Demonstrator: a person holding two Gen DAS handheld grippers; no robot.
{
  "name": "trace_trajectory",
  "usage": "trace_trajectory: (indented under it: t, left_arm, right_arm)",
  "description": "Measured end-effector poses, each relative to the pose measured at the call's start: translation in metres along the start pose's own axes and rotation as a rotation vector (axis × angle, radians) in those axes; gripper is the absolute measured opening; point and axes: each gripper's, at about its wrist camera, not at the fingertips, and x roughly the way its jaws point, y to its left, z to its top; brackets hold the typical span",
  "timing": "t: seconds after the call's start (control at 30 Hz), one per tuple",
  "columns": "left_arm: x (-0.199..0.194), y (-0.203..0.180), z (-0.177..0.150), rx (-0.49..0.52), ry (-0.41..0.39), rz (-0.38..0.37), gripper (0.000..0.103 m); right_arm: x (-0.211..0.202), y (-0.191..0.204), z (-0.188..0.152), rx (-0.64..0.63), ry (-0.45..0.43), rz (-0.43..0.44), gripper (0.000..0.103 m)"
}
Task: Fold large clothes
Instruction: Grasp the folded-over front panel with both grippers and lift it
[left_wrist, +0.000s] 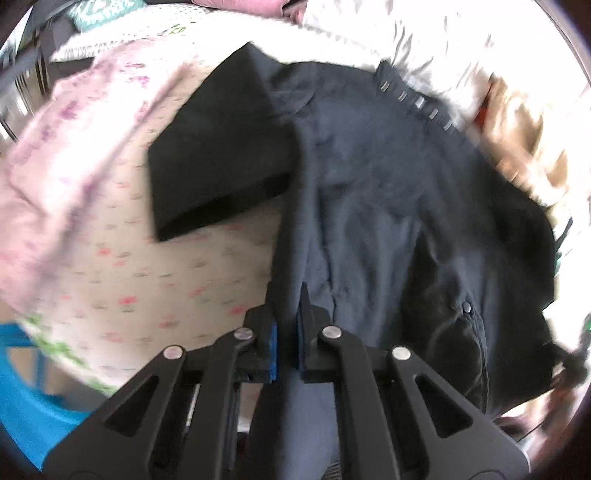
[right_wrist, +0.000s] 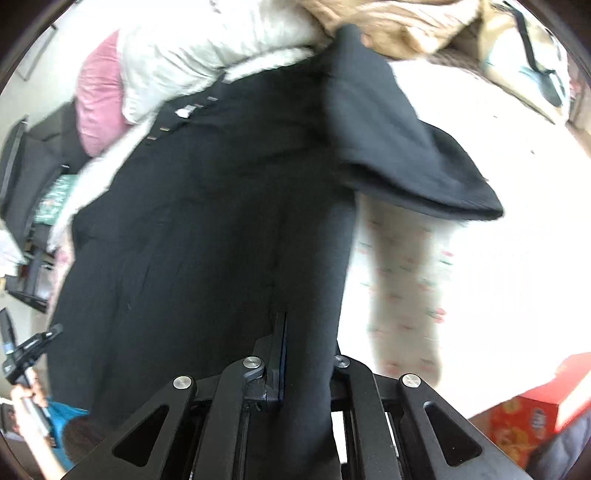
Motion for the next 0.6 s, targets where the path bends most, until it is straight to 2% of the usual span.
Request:
trace_trajectory:
  t: [0.07,0.1,0.13,0.17,0.2,0.27,0.3,0.33,0.37,0.4,0.47,0.5,0.53,0.6]
  left_arm:
    - [0.004,0.004,-0.004,0.013,0.042,0.022,0.021]
    - [0.003,0.007,-0.008,0.022,0.050,0.011,0.039]
    - [0.003,0.010,-0.010,0.027,0.048,-0.005,0.062]
    - [0.006,0.010,-0.010,0.031,0.045,-0.014,0.070]
    - [0.008,0.014,-0.013,0.041,0.049,-0.018,0.076]
    - [0.019,0.017,-0.015,0.056,0.095,0.002,0.076]
    - [0.028,0.021,-0.017,0.052,0.137,0.015,0.076]
    - [0.032,0.023,-0.020,0.046,0.160,0.022,0.076]
    - [0.038,0.026,-0.024,0.039,0.182,0.026,0.076]
    - [0.045,0.030,-0.026,0.034,0.206,0.020,0.075]
    - [0.055,0.040,-0.031,-0.003,0.263,-0.021,0.061]
    - [0.058,0.046,-0.032,-0.043,0.285,-0.070,0.036]
    - [0.058,0.051,-0.033,-0.085,0.291,-0.119,0.018]
    - [0.046,0.058,-0.034,-0.120,0.261,-0.175,0.009]
  right_arm:
    - [0.008,-0.016,-0.004,0.028,0.055,0.017,0.014]
    - [0.011,-0.021,-0.006,0.042,0.071,0.052,0.015]
    - [0.012,-0.024,-0.007,0.057,0.080,0.086,0.018]
    - [0.012,-0.027,-0.008,0.067,0.084,0.099,0.020]
    - [0.014,-0.033,-0.013,0.084,0.089,0.109,0.026]
    - [0.023,-0.047,-0.024,0.113,0.114,0.116,0.044]
    - [0.030,-0.051,-0.028,0.130,0.136,0.120,0.066]
    - [0.037,-0.055,-0.032,0.147,0.156,0.130,0.072]
    - [0.045,-0.058,-0.036,0.162,0.175,0.150,0.072]
    - [0.050,-0.059,-0.037,0.165,0.186,0.156,0.072]
    - [0.060,-0.058,-0.043,0.159,0.201,0.164,0.054]
    - [0.063,-0.057,-0.044,0.159,0.211,0.170,0.023]
    - [0.063,-0.057,-0.043,0.160,0.214,0.172,0.016]
    - [0.048,-0.054,-0.040,0.135,0.159,0.195,0.011]
